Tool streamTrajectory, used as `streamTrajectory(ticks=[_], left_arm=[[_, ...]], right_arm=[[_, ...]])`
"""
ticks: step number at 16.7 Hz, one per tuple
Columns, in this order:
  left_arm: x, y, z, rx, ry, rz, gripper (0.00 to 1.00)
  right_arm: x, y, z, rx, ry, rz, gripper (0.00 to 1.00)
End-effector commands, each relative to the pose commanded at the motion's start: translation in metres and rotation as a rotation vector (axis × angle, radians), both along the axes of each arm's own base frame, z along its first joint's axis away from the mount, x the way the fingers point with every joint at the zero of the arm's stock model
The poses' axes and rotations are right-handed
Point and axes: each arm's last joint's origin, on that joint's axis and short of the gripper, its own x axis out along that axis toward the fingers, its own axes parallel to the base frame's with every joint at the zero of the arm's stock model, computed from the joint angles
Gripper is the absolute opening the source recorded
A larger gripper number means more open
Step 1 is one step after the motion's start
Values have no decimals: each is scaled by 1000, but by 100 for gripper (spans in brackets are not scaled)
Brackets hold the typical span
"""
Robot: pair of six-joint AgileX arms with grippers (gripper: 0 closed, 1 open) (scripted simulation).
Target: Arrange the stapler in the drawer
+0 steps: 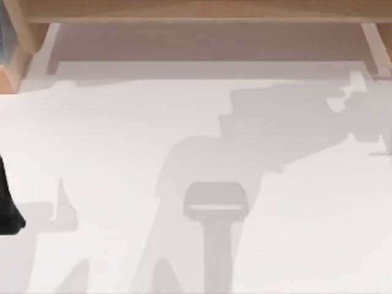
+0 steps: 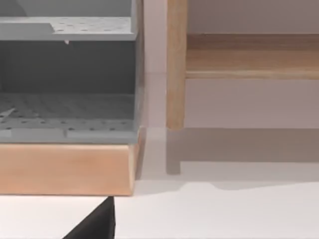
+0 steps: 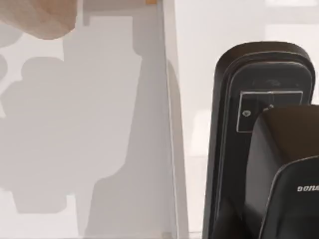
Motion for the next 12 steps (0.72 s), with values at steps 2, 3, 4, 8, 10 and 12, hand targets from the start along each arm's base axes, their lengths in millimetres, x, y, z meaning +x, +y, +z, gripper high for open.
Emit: streamTrajectory(ticks=[2, 3, 4, 8, 10, 12], left_arm=[[0, 0, 0, 0, 0, 0, 100], [0, 0, 0, 0, 0, 0, 100], [0, 0, 0, 0, 0, 0, 100], [0, 0, 0, 0, 0, 0, 100], [0, 0, 0, 0, 0, 0, 100], [0, 0, 0, 0, 0, 0, 100]], right_arm=[[10, -31, -18, -13, 49, -18, 0], [14, -45, -28, -17, 75, -21, 0], [18, -56, -39, -19, 102, -20, 0], [31, -77, -86, -11, 218, 25, 0], [34, -78, -105, -3, 272, 50, 0], [35, -78, -115, 3, 309, 65, 0]])
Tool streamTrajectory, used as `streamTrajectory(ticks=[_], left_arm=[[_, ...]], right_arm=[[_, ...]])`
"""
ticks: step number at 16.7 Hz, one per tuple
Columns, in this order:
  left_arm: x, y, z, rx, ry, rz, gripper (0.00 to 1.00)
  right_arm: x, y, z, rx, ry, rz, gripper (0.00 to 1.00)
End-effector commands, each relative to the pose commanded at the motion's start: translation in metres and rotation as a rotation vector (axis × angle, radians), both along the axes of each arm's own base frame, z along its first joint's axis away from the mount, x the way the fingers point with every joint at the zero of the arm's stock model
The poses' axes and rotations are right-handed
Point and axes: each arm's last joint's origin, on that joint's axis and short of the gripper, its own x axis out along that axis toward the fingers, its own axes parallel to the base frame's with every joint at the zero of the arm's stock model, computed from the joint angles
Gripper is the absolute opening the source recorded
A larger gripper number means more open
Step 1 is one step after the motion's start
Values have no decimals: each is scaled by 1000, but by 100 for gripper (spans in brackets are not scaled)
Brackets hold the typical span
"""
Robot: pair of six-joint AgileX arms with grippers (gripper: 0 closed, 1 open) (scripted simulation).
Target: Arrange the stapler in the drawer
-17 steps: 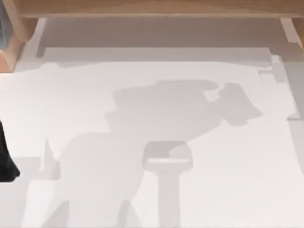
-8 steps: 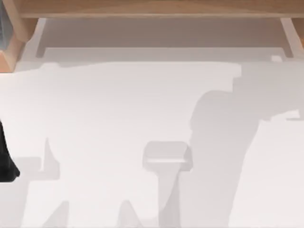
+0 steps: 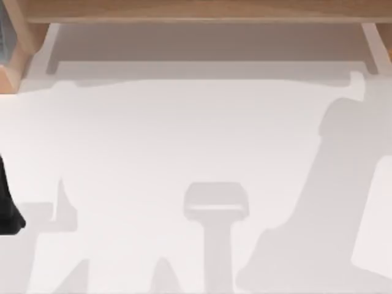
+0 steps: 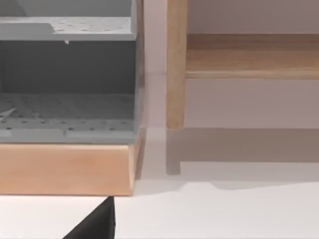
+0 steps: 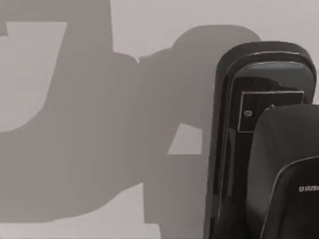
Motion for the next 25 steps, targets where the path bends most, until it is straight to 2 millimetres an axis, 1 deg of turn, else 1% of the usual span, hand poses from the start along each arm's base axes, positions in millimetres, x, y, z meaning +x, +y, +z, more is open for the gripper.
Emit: streamTrajectory(ticks=[5, 6, 7, 8, 11, 13, 14, 15, 16, 17, 18, 21, 24, 25], left_arm=[[0, 0, 0, 0, 0, 0, 100], [0, 0, 0, 0, 0, 0, 100], [0, 0, 0, 0, 0, 0, 100], [0, 0, 0, 0, 0, 0, 100], [0, 0, 0, 0, 0, 0, 100], [0, 0, 0, 0, 0, 0, 100], [0, 0, 0, 0, 0, 0, 100], [0, 0, 0, 0, 0, 0, 100], [0, 0, 0, 0, 0, 0, 100], [0, 0, 0, 0, 0, 0, 100], [0, 0, 0, 0, 0, 0, 100], [0, 0, 0, 0, 0, 0, 100], [0, 0, 0, 0, 0, 0, 100], [0, 0, 0, 0, 0, 0, 100]], right_arm=[[0, 1, -2, 2, 6, 2, 0], [0, 1, -1, 1, 3, 1, 0], [0, 2, 6, -5, -13, -4, 0], [0, 3, 18, -16, -41, -14, 0], [-11, 6, 76, -65, -164, -69, 0], [-21, 7, 110, -95, -234, -112, 0], [-24, 7, 120, -108, -258, -130, 0], [-26, 5, 125, -119, -269, -142, 0], [-26, 3, 124, -125, -269, -149, 0], [-24, 1, 118, -127, -257, -148, 0], [-21, -2, 106, -123, -236, -140, 0], [-8, -4, 64, -89, -161, -88, 0], [0, -1, 12, -29, -50, -22, 0], [0, 0, -2, -12, -17, -7, 0]])
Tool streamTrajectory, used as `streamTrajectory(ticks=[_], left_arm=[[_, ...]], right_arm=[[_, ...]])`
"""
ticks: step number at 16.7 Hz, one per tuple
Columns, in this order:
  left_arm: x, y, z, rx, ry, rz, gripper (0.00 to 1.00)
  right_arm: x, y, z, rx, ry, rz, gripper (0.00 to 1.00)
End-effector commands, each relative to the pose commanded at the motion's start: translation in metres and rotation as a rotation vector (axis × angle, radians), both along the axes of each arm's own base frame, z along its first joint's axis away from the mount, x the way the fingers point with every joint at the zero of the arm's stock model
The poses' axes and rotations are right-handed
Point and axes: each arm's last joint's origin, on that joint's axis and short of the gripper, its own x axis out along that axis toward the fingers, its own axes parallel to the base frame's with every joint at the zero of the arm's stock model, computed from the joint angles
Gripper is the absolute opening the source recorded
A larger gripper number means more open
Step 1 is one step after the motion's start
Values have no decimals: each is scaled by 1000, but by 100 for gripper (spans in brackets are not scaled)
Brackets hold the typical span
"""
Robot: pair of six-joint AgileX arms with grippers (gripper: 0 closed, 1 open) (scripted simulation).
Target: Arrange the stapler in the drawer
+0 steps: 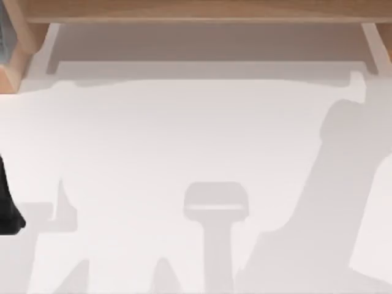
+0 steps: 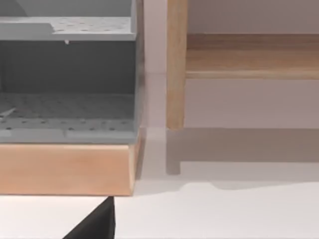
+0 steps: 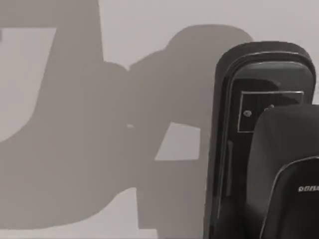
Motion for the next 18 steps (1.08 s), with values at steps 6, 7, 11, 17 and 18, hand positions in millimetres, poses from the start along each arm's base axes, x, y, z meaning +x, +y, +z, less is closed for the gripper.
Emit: streamTrajectory(ticks=[6, 7, 11, 17, 18], left_arm=[[0, 0, 0, 0, 0, 0, 100], [0, 0, 0, 0, 0, 0, 100], [0, 0, 0, 0, 0, 0, 100], [0, 0, 0, 0, 0, 0, 100], [0, 0, 0, 0, 0, 0, 100]], right_arm=[[0, 0, -9, 13, 24, 9, 8], [0, 0, -9, 13, 24, 9, 15], [0, 0, -9, 13, 24, 9, 45], [0, 0, -9, 13, 24, 9, 90], [0, 0, -9, 13, 24, 9, 98]])
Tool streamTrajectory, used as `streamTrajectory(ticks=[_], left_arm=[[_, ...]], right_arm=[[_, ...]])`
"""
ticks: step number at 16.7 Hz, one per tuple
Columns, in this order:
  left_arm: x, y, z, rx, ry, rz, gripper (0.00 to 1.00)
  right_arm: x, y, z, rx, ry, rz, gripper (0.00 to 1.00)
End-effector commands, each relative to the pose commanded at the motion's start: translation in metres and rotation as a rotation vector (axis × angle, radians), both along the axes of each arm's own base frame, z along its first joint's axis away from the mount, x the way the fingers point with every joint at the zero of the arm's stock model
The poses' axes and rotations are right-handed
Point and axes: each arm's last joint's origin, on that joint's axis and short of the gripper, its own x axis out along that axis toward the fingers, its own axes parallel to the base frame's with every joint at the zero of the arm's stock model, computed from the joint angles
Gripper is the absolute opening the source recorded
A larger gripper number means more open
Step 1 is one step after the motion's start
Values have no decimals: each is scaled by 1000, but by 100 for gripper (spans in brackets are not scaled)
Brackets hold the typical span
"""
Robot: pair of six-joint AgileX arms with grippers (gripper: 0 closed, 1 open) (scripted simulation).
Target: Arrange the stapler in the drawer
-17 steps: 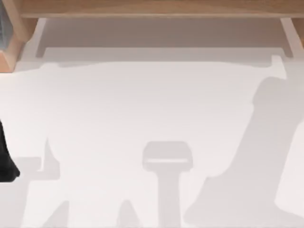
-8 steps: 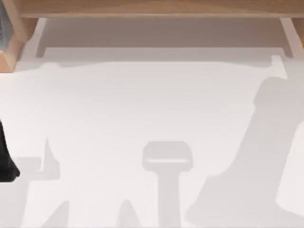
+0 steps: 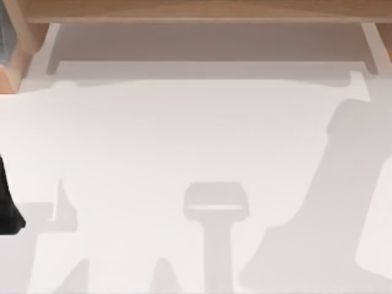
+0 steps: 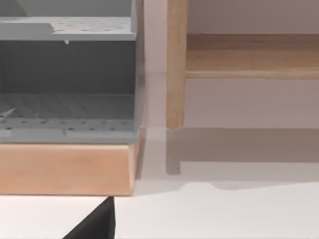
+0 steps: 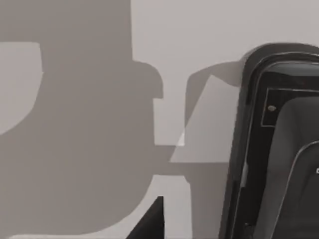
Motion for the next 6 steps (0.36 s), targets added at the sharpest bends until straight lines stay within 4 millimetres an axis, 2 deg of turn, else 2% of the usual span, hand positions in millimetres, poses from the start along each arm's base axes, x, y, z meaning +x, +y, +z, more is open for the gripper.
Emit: streamTrajectory(ticks=[6], left_arm=[[0, 0, 0, 0, 0, 0, 100]], right_arm=[[0, 0, 0, 0, 0, 0, 100]])
